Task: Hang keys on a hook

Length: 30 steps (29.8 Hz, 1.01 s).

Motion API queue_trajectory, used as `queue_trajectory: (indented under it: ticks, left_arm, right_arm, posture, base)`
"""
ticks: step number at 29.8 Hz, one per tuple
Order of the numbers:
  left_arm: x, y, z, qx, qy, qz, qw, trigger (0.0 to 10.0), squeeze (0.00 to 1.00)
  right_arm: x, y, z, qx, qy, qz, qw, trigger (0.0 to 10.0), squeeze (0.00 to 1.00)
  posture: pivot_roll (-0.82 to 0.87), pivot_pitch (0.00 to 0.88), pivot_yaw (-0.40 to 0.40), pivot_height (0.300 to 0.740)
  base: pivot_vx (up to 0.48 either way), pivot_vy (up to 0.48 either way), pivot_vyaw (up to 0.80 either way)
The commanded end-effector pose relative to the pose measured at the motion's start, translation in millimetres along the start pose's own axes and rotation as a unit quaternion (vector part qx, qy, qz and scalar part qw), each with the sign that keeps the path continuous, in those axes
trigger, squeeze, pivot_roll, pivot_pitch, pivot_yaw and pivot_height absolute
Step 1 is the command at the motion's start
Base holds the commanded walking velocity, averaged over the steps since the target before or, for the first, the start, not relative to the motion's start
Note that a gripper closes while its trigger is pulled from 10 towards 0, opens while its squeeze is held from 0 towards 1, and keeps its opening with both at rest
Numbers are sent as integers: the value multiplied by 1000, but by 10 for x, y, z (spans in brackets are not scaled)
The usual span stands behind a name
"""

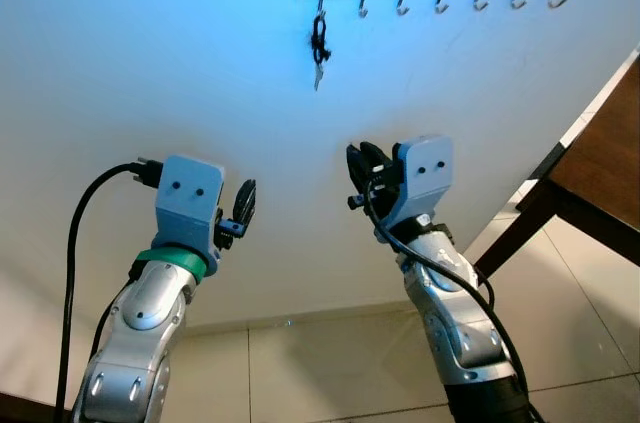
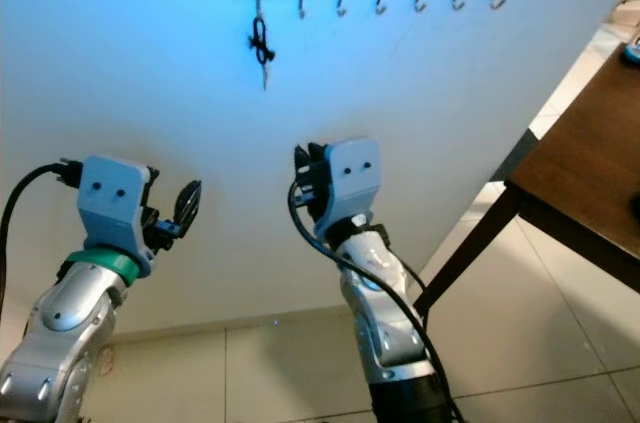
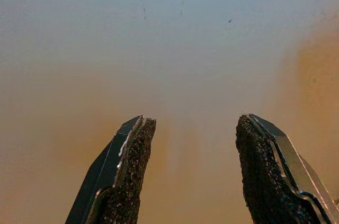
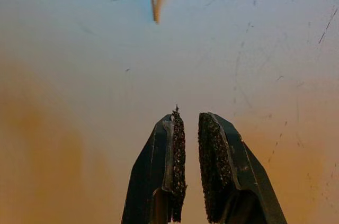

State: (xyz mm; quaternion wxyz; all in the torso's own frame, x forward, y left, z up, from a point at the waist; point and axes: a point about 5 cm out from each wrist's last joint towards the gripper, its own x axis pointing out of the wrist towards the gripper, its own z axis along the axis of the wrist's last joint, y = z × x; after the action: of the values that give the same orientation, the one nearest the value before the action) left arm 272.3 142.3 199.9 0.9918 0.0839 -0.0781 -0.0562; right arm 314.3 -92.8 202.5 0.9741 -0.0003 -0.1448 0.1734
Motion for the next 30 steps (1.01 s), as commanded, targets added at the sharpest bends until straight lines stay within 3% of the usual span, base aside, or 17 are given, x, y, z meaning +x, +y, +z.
queue_trajectory:
  ticks: [1,30]
  left_arm:
    - [-20,7,9,2,-1,1,1000,10000,0]
    - [-21,10,21,3,-4,1,1000,10000,0]
  right_arm:
    - [9,-8,4,-3,-4,-4,1000,10000,0]
    - [43,-13,-8,-3,-3,-5,1000,10000,0]
  posture:
    - [-29,75,73,740]
    - [-22,70,66,740]
  base:
    - [-405,0,0]
    - [-392,0,0]
